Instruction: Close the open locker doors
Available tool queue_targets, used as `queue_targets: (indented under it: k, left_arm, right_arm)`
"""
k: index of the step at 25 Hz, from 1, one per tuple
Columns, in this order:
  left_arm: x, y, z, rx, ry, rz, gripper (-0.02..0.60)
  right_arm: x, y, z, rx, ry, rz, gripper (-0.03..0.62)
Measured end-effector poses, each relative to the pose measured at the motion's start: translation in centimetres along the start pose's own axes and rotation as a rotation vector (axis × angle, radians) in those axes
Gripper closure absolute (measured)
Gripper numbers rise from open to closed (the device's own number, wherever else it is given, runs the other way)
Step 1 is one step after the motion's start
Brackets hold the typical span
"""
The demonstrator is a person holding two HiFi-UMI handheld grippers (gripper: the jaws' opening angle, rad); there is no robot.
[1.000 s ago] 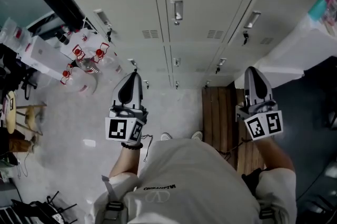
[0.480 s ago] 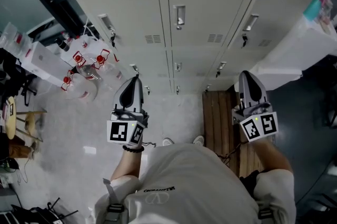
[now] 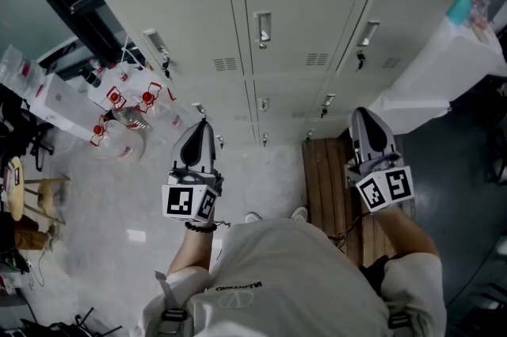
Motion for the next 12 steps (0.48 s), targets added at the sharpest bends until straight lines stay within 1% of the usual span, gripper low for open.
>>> queue_targets:
  k: [12]
  left_arm:
    - [-0.69,-0.17,-0.52,-0.022,0.008,-0.007,0.578]
  right_arm:
    - [0.14,0.09,-0.77,0.019,0.011,0.018,0.586]
Point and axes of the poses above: the fingertips, and each gripper's own axes: z backward along the fingers, y to its left, x out of its top, the point moved 7 cm from there along z, backward along the fingers, and after that the axes turned 11 degrees about -z, right-handed, at the moved point
